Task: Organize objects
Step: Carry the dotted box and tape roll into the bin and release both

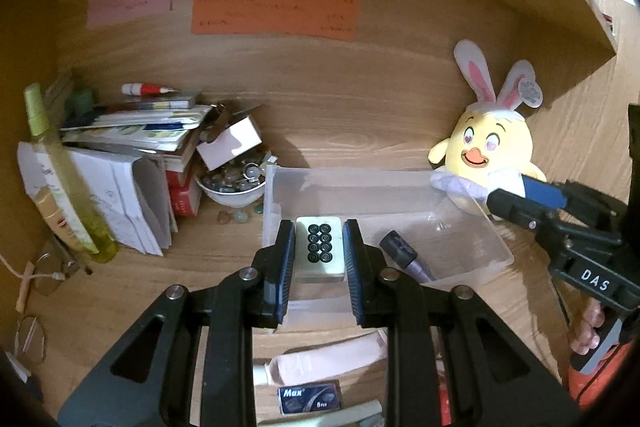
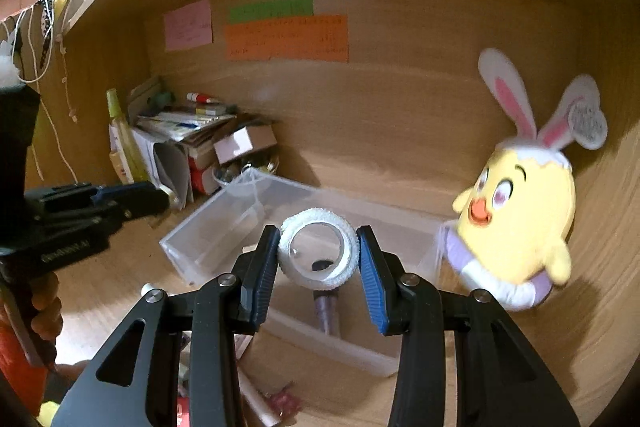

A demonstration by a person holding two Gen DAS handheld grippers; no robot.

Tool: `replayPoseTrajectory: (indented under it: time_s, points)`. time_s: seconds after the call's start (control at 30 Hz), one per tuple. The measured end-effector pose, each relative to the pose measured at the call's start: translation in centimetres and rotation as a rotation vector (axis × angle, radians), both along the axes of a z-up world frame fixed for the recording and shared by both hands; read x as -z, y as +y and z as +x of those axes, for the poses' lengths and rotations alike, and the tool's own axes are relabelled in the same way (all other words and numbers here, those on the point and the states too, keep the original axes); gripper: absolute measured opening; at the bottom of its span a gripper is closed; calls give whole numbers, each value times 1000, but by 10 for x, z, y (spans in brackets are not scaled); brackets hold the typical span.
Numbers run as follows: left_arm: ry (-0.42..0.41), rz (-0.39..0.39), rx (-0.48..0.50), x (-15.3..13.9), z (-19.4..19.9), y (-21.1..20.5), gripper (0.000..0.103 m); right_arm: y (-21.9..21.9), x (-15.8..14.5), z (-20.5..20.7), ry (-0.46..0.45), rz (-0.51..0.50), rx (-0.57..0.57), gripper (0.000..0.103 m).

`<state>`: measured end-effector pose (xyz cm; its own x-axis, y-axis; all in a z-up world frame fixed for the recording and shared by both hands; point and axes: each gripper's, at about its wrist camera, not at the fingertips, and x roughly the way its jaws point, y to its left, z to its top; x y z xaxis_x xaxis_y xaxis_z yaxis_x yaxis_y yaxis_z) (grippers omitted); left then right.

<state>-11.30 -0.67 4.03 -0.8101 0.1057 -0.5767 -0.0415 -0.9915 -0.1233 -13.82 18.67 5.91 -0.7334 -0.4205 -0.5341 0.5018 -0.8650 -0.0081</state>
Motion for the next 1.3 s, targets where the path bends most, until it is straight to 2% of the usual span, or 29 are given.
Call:
replayPoseTrajectory:
  time_s: [0.23,0.67,1.03,1.3]
  points:
    - [-70,2,2,17,-26,7,24,-4,10,-25,-63,3,-28,36]
    - [-156,-14,15,45,-54,15,24,5,60,-65,-198,49,34,36]
    - [-190,-32,53,59,-67,28,24,-4,78,-71,-198,138,60,36]
    - [-191,-49,65,60,-67,31,24,-2,82,-74,-214,139,70,36]
